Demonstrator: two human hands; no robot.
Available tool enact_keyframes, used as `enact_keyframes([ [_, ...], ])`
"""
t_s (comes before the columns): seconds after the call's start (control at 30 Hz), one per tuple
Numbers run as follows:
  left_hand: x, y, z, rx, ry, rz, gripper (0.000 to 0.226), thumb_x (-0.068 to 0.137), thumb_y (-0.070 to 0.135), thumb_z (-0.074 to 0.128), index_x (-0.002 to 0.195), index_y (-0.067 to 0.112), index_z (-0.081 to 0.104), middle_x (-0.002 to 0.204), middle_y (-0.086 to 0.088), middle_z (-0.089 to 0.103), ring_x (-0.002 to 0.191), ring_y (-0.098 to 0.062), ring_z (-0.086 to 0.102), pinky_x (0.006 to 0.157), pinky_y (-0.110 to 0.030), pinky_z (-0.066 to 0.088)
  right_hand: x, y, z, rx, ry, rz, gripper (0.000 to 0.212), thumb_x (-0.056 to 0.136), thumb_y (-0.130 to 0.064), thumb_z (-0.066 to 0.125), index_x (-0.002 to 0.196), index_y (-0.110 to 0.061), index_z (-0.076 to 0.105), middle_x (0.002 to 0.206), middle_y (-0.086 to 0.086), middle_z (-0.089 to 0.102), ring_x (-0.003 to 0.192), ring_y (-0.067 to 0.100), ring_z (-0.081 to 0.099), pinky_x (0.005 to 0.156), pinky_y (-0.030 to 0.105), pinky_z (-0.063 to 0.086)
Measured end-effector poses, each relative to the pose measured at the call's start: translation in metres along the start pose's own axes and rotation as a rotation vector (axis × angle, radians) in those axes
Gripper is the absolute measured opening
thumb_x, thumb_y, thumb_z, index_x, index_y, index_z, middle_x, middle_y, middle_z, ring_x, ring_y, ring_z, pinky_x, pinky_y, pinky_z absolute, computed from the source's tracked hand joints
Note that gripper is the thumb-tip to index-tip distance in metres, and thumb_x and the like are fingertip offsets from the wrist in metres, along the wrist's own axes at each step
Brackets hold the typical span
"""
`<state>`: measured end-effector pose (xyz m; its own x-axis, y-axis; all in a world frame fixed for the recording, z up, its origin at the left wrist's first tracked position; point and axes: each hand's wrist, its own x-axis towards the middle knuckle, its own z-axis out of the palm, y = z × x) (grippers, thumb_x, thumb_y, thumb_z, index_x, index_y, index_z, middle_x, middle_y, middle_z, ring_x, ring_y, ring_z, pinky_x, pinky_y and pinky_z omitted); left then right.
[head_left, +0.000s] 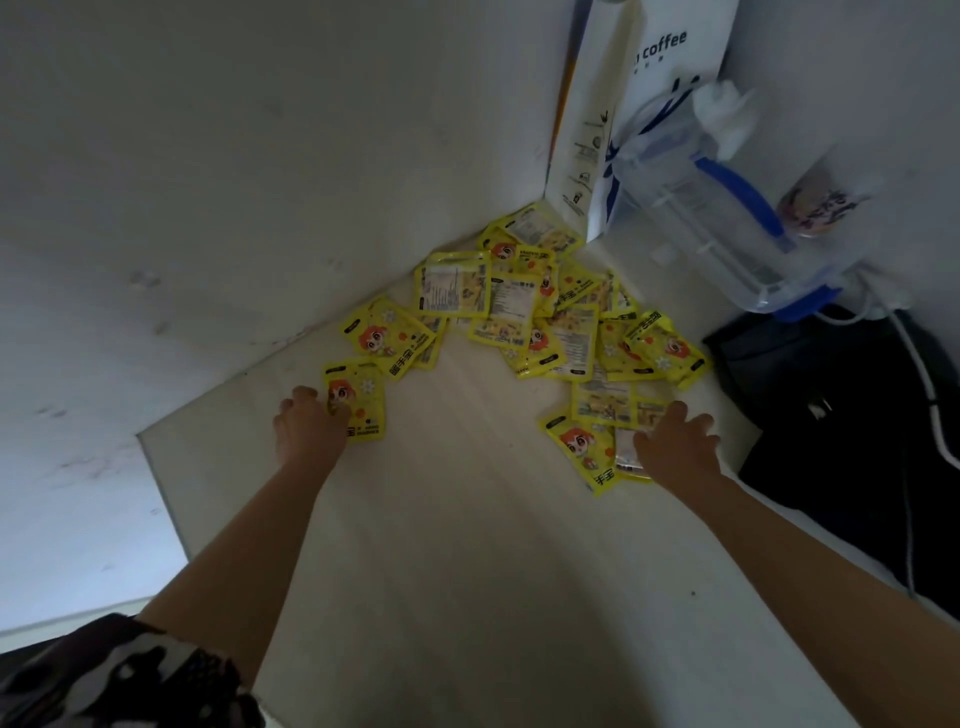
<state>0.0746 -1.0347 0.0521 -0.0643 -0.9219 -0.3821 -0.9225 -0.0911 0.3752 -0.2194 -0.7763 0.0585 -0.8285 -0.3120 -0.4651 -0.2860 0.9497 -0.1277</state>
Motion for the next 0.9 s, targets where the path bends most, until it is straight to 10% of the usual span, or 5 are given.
enact_keyframes([
  [0.57, -0.005, 0.024, 0.018, -0.060, -0.066, -0.047, 0.078, 0.073, 0.016, 0.078, 0.137, 0.006, 0.035, 0.127, -0.025, 0.051, 0.119, -0.042, 0.049, 0.096, -0.047, 0.044, 0.017, -0.003, -0.005, 0.362, -0.151, 0.178, 0.076, 0.080, -0.032, 0.074, 0.130, 0.002, 0.028, 0.133, 0.030, 0.040, 0.118, 0.044, 0.047, 0.087, 0.042, 0.045],
  [0.9, -0.035, 0.005, 0.018, -0.368, -0.106, -0.142, 0.046, 0.063, 0.012, 0.085, 0.105, 0.012, 0.066, 0.097, -0.011, 0.070, 0.087, -0.030, 0.067, 0.077, -0.041, 0.055, 0.009, 0.028, -0.004, 0.548, -0.185, 0.208, 0.035, 0.072, -0.023, 0.081, 0.098, -0.004, 0.068, 0.097, 0.018, 0.070, 0.088, 0.033, 0.067, 0.081, 0.044, 0.057],
])
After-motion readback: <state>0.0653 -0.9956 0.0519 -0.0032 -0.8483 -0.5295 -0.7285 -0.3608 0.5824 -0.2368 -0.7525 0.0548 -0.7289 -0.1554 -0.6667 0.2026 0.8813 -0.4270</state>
